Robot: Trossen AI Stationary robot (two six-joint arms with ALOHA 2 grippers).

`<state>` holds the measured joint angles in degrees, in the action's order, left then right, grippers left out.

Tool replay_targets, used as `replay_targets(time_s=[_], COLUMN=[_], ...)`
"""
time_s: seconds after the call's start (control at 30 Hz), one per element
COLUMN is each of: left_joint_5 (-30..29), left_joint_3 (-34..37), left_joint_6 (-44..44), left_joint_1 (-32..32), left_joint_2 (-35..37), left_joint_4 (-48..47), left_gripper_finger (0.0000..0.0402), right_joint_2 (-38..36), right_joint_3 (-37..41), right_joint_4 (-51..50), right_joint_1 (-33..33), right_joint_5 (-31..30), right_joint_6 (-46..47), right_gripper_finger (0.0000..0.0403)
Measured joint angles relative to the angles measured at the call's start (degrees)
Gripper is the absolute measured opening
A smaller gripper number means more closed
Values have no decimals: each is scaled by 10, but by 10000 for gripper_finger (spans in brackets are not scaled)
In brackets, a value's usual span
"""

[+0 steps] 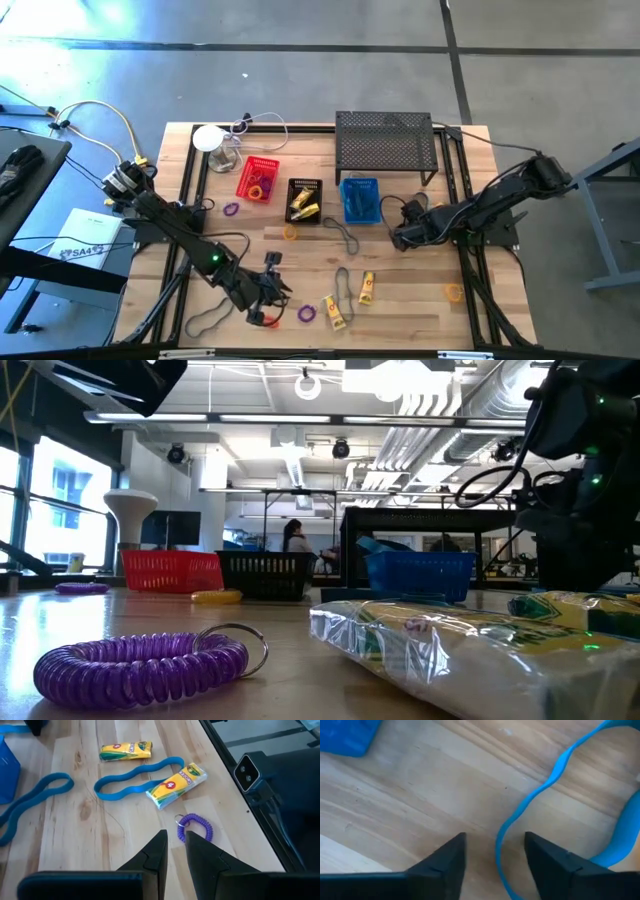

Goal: Pick & Place Office Desk Supplies
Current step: Put the blue rubber band into the blue bin

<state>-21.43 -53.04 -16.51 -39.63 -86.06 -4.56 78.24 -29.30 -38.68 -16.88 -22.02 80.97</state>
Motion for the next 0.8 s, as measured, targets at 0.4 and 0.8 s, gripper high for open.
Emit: replay_targets(time_s=[0.4,0.8], left_joint_5=[1,3], left_joint_3=[3,4], left_joint_6=[33,67], left_joint_1=[28,58], left_joint_2=[0,0], left_joint_4=[4,11], left_gripper_finger=[65,65], right_joint_2=[8,1], right_joint_3=[1,-143], right_joint_4=[-12,-49], right_joint_1=[0,-79], right_joint_5=[-5,-43], right_joint_6=[21,7], right_gripper_finger=[5,3])
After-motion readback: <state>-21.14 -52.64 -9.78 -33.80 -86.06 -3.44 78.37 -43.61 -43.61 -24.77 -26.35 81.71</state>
